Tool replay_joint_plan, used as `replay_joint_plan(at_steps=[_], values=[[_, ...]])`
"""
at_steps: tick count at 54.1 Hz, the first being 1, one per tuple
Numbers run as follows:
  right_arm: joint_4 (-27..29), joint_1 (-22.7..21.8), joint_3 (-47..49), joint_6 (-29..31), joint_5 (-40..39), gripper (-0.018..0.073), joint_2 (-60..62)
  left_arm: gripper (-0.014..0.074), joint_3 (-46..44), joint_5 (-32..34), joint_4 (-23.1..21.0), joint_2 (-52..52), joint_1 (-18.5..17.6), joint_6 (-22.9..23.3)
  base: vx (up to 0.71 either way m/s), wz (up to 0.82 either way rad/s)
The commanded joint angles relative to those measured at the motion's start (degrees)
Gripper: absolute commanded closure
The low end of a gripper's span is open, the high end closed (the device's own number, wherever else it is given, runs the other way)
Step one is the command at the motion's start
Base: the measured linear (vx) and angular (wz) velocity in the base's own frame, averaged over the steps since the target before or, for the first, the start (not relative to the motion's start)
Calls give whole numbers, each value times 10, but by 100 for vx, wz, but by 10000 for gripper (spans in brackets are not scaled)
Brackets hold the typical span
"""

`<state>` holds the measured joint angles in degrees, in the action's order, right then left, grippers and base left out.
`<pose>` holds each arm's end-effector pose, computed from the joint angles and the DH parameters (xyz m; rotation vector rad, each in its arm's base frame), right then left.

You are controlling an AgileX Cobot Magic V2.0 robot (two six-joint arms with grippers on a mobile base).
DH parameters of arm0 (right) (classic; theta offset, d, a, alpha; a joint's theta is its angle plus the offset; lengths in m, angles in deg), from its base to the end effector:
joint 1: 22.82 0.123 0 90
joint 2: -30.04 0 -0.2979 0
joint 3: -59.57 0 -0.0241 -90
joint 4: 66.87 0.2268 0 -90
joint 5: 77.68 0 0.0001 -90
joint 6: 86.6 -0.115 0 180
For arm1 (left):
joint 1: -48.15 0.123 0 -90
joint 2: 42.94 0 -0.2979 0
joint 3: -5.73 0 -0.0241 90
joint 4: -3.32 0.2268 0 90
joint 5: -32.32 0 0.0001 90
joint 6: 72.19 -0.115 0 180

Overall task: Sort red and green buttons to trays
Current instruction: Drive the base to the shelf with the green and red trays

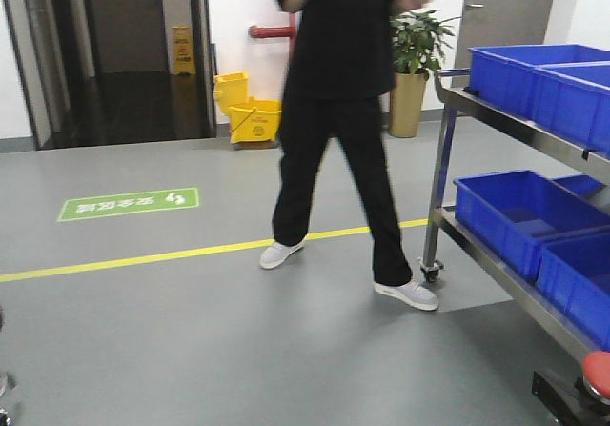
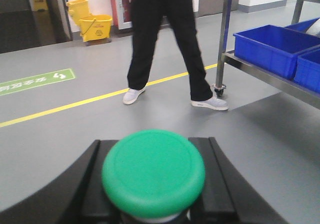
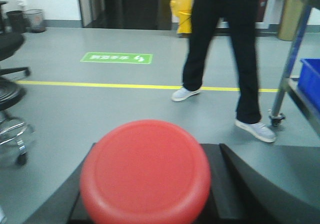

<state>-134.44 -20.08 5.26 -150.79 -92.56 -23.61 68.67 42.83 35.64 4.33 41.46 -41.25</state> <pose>0.1543 0.0346 0.2923 -0.2561 1.7636 0.2143 0.1291 -0.0264 0.2636 0.1884 1.7597 -0.1590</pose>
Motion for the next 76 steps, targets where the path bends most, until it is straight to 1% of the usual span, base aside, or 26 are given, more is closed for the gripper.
replay_joint_plan(at_steps=[1,47,61,76], values=[[9,-1,19,1,-21,567,1,596,-17,47,-7,-1,-2,1,59,-23],[9,-1,19,1,-21,567,1,596,-17,47,-7,-1,-2,1,57,-29],[9,-1,19,1,-21,567,1,596,-17,47,-7,-1,-2,1,51,-61],[9,-1,19,1,-22,567,1,596,-17,46,-7,-1,-2,1,41,-92]])
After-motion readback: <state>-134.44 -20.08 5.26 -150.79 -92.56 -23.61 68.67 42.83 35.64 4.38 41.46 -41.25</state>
